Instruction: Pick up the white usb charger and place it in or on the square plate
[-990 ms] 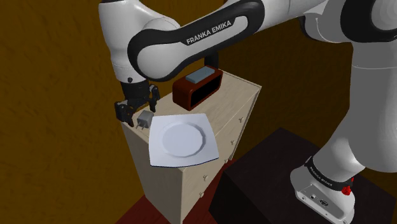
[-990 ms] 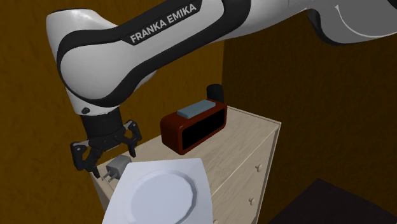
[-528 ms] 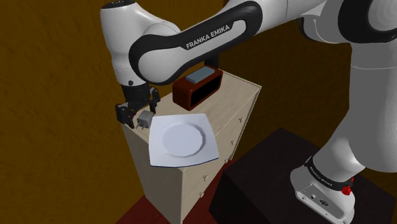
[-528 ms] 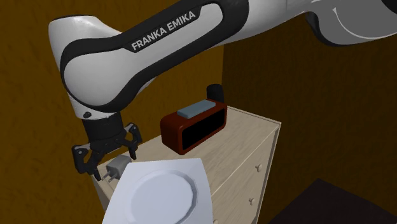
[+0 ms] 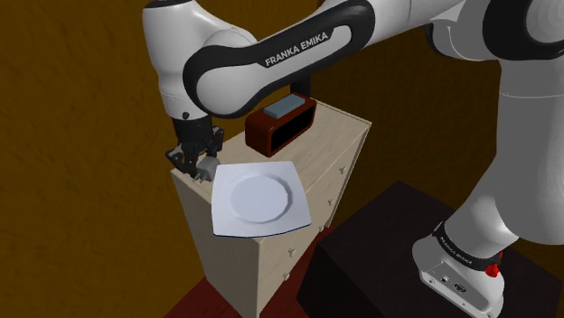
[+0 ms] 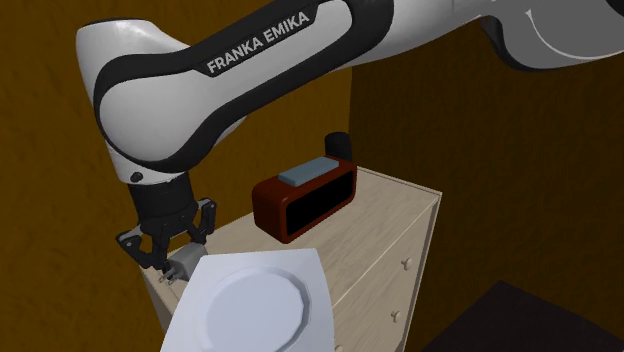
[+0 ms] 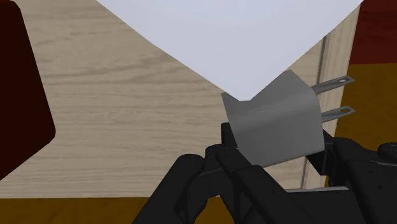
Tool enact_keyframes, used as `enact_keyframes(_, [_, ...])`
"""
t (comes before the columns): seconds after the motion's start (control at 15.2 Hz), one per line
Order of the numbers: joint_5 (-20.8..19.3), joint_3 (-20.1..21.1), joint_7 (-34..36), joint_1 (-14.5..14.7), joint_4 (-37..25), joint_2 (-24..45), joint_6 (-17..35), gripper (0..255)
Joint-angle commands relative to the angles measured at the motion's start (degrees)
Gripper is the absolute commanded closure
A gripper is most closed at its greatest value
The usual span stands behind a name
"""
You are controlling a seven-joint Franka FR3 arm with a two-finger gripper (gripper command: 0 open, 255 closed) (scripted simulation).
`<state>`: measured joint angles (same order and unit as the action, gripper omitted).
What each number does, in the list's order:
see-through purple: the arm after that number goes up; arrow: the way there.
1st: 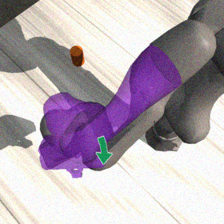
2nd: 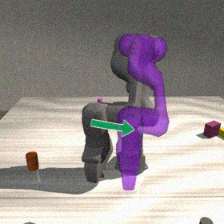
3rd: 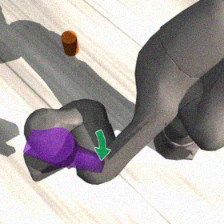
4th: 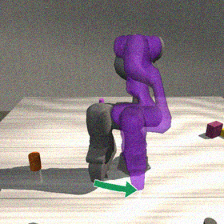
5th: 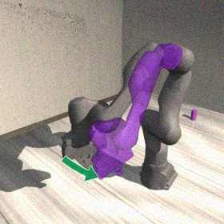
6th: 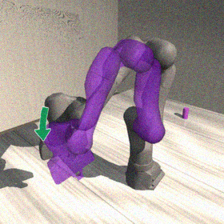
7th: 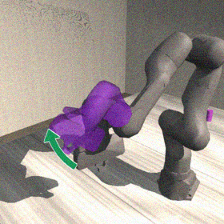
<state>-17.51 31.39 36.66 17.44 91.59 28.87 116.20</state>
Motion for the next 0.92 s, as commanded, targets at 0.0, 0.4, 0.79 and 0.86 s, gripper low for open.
enact_keyframes(0.0, [0.0, -0.2, -0.1, -0.2, 0.1, 0.0, -0.2, 255])
enact_keyframes(0.4, [0.5, 0.2, -0.1, 0.1, -1.6, -0.7, -2.4, 255])
enact_keyframes(0.79, [1.4, 0.7, -0.8, 0.1, -4.4, -2.0, -6.4, 255])
enact_keyframes(0.86, [1.5, 0.8, -0.9, 0.1, -4.9, -2.2, -7.0, 255])
